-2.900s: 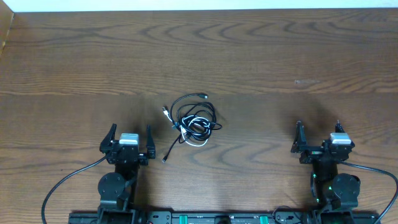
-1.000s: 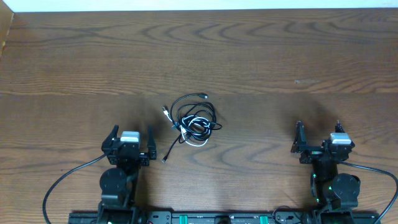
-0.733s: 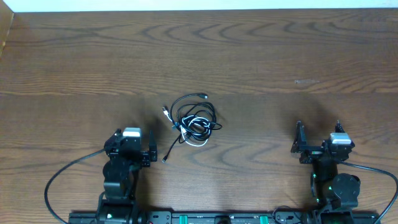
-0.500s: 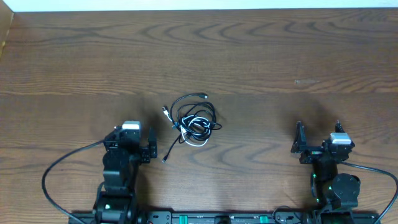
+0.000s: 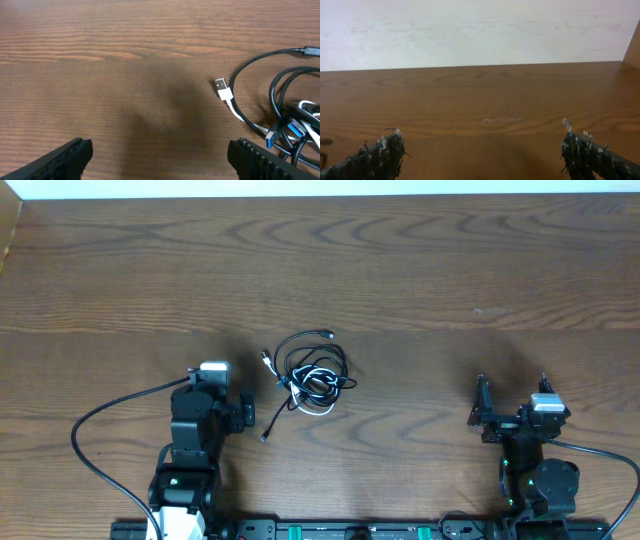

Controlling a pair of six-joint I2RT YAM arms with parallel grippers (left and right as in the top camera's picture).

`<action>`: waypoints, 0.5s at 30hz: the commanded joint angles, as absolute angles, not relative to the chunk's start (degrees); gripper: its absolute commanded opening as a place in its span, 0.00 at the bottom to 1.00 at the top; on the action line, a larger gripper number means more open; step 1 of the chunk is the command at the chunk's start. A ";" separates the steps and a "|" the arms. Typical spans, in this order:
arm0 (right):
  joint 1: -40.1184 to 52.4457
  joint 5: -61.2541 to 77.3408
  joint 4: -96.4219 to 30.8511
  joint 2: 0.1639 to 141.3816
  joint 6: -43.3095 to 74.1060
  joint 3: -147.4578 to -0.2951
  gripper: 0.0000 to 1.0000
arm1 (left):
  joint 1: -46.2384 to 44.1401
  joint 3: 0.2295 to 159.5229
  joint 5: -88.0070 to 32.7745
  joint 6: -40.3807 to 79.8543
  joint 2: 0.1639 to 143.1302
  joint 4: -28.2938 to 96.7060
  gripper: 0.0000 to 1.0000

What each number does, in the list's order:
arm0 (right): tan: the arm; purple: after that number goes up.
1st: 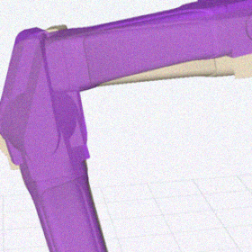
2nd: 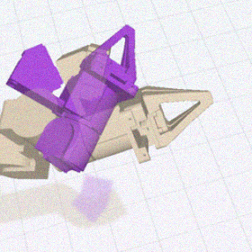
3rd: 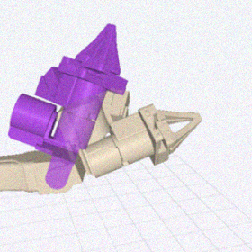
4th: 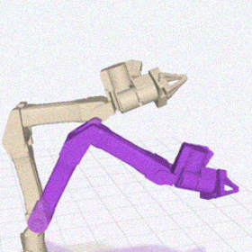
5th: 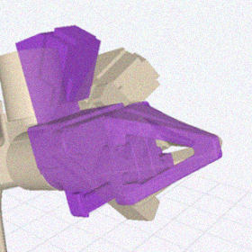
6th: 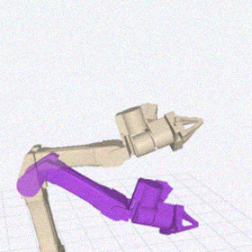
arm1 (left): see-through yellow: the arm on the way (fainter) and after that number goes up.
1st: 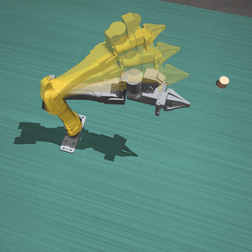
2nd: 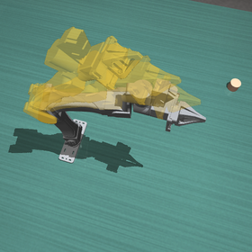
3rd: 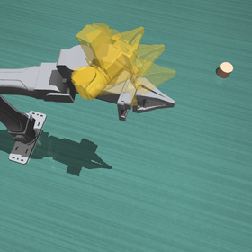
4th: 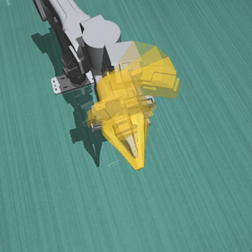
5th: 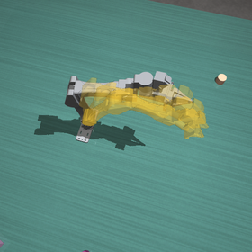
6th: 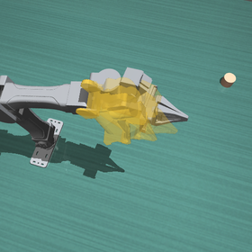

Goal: Untangle cables
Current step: 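Raise the left gripper and move it toward the cable bundle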

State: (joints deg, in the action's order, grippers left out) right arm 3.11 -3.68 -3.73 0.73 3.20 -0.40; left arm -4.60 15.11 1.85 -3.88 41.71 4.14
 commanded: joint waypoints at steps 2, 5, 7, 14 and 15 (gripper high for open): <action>2.87 -3.95 -3.95 0.45 2.50 -0.32 0.99 | -4.40 17.26 2.13 -1.87 42.89 4.27 0.91; 2.87 -3.95 -3.92 0.45 2.48 -0.32 0.99 | -4.40 17.45 1.98 -1.58 43.29 4.32 0.91; 2.87 -3.95 -3.92 0.45 2.48 -0.32 0.99 | -4.40 17.69 1.98 -1.58 43.48 4.69 0.91; 2.87 -3.95 -3.95 0.45 2.48 -0.32 0.99 | -4.40 19.66 1.96 -1.15 44.80 7.86 0.91; 2.87 -3.95 -3.92 0.45 2.48 -0.32 0.99 | -4.40 19.77 1.96 -1.15 45.04 7.88 0.91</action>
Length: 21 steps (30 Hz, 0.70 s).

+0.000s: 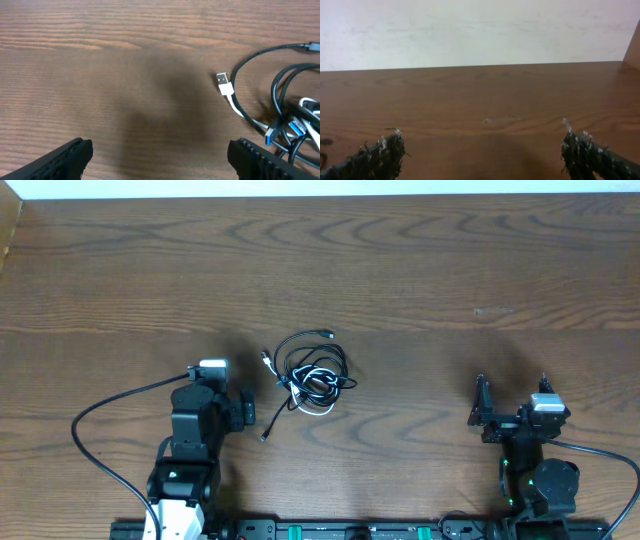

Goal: Untangle cables
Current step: 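Raise the left gripper and move it toward the cable bundle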

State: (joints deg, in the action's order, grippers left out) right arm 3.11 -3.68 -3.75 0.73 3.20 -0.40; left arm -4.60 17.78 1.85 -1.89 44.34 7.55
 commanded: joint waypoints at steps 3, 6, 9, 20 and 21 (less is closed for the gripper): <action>2.87 -3.95 -3.92 0.45 2.48 -0.32 0.99 | -4.40 20.08 1.96 -1.13 45.65 7.90 0.91; 2.87 -3.95 -3.92 0.45 2.50 -0.32 0.99 | -4.40 20.51 1.96 -0.27 46.17 8.23 0.91; 2.87 -3.95 -3.92 0.45 2.50 -0.32 0.99 | -4.40 20.91 1.98 -0.12 46.44 8.91 0.91; 2.87 -3.95 -3.95 0.45 2.48 -0.32 0.99 | -4.43 22.48 1.93 0.14 48.27 11.16 0.91; 2.87 -3.95 -3.92 0.45 2.48 -0.32 0.99 | -4.40 22.96 1.91 0.14 48.75 11.68 0.91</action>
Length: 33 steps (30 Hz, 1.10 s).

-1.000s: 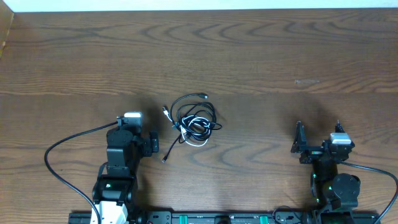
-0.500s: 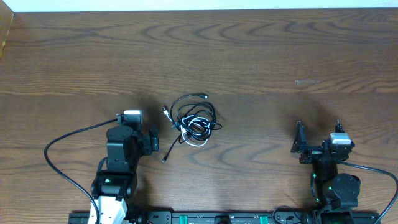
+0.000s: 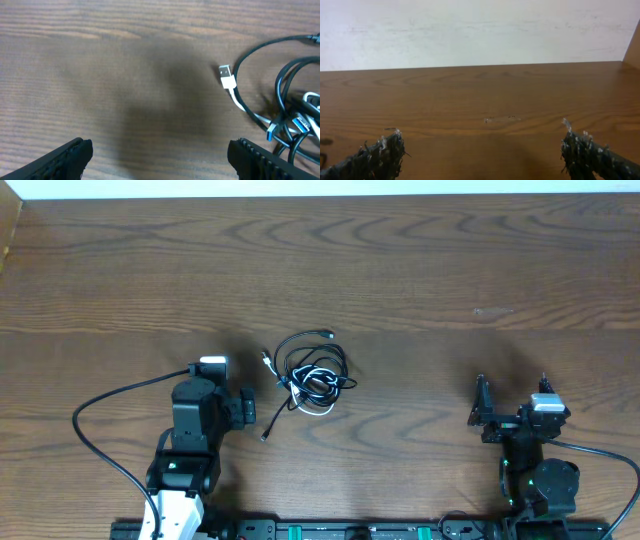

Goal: Untangle cables
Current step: 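Raise the left gripper and move it toward the cable bundle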

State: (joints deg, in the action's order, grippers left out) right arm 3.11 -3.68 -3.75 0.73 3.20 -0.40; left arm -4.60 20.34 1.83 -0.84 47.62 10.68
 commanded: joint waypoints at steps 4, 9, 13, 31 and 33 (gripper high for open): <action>2.87 -3.95 -3.92 0.45 2.48 -0.32 0.99 | -4.40 24.67 1.28 0.16 51.46 13.13 0.91; 2.87 -3.95 -3.92 0.45 2.48 -0.32 0.99 | -4.40 25.80 0.64 0.12 54.22 13.13 0.91; 2.87 -3.95 -3.92 0.45 2.50 -0.32 0.99 | -4.40 26.17 0.60 0.14 55.33 13.21 0.91; 2.87 -3.95 -3.95 0.45 2.50 -0.32 0.99 | -4.40 26.24 0.40 0.12 55.64 13.23 0.91; 2.87 -3.95 -3.92 0.45 2.48 -0.32 0.99 | -4.40 26.24 -0.01 0.12 55.72 13.23 0.91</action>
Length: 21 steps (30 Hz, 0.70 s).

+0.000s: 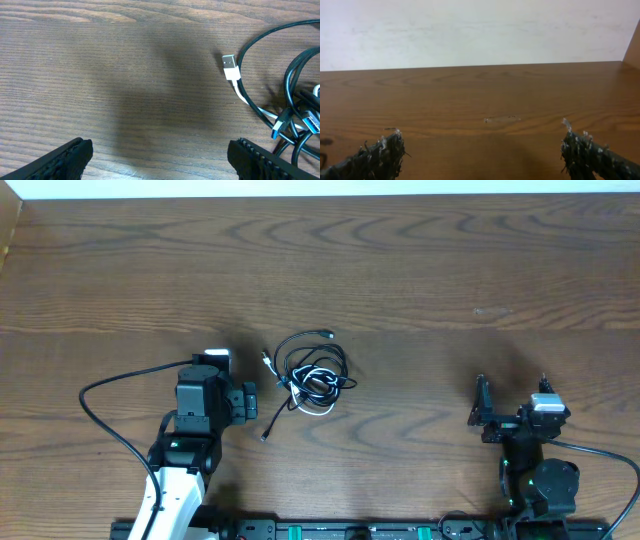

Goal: Untangle cables
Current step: 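Raise the left gripper and move it toward the cable bundle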

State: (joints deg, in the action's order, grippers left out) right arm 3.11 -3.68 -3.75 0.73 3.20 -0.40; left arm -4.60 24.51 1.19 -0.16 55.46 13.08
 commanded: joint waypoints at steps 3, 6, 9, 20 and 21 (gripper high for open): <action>2.87 -3.95 -3.92 0.45 2.48 -0.32 0.99 | -4.47 26.24 -1.10 0.12 55.75 13.28 0.91; 2.87 -3.95 -3.92 0.45 2.48 -0.32 0.99 | -4.47 26.24 -1.15 0.12 55.75 13.30 0.91; 2.87 -3.95 -3.92 0.45 2.50 -0.32 0.99 | -4.47 26.24 -1.30 0.12 55.75 13.28 0.91; 2.87 -3.95 -3.92 0.45 2.48 -0.32 0.99 | -4.47 26.24 -1.30 0.10 55.72 12.99 0.91; 2.87 -3.95 -3.92 0.45 2.50 -0.32 0.99 | -4.47 26.24 -1.30 0.10 55.72 13.02 0.91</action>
State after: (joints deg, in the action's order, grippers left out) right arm 3.11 -3.68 -3.75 0.73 3.18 -0.40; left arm -4.60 24.51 -1.17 -0.16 55.46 13.06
